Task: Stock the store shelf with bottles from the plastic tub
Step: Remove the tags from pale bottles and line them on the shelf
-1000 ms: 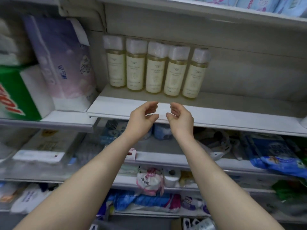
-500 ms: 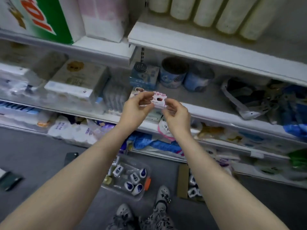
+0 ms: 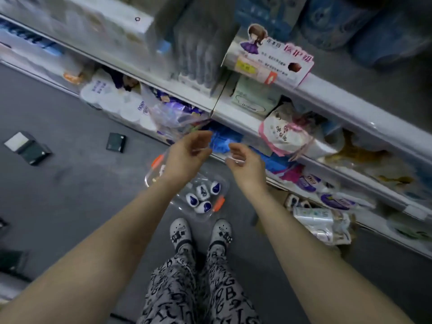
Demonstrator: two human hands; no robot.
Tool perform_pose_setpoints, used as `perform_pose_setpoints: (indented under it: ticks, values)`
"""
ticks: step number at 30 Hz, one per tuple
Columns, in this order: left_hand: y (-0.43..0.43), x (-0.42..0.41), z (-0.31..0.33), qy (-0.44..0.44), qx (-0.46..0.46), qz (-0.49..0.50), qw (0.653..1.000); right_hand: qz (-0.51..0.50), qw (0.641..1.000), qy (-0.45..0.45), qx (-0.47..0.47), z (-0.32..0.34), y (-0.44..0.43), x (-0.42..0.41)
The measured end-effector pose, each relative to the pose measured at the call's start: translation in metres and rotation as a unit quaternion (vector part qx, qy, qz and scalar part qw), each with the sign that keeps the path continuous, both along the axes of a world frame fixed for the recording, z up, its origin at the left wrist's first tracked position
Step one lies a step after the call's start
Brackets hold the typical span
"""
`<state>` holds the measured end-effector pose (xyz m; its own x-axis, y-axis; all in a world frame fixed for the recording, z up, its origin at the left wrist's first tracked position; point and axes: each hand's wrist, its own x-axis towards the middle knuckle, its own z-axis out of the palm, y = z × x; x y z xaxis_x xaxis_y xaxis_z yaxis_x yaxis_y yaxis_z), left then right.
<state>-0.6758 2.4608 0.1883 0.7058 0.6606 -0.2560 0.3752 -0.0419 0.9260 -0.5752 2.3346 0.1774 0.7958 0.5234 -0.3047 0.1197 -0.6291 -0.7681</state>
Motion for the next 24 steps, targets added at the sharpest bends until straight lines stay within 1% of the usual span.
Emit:
perform_pose_setpoints:
  ticks: [8,15,18,21,24]
  values:
    - [-0.007,-0.035,-0.116,0.079,-0.019,-0.001,0.997,0.040,0.994,0.071,-0.079,-0.105,-0.013,-0.021]
    - [-0.020,-0.050,-0.209,0.117,-0.059,0.001,0.991,0.067,0.979,0.099,-0.163,-0.193,-0.025,-0.027]
    - [-0.025,-0.056,-0.248,0.141,-0.067,-0.001,0.988,0.063,0.976,0.108,-0.179,-0.227,-0.026,-0.032]
    - [-0.030,-0.059,-0.283,0.159,-0.069,-0.002,0.985,0.054,0.971,0.139,-0.188,-0.260,-0.026,-0.039]
    - [-0.034,-0.059,-0.316,0.180,-0.068,-0.013,0.981,0.058,0.967,0.144,-0.202,-0.293,-0.027,-0.044]
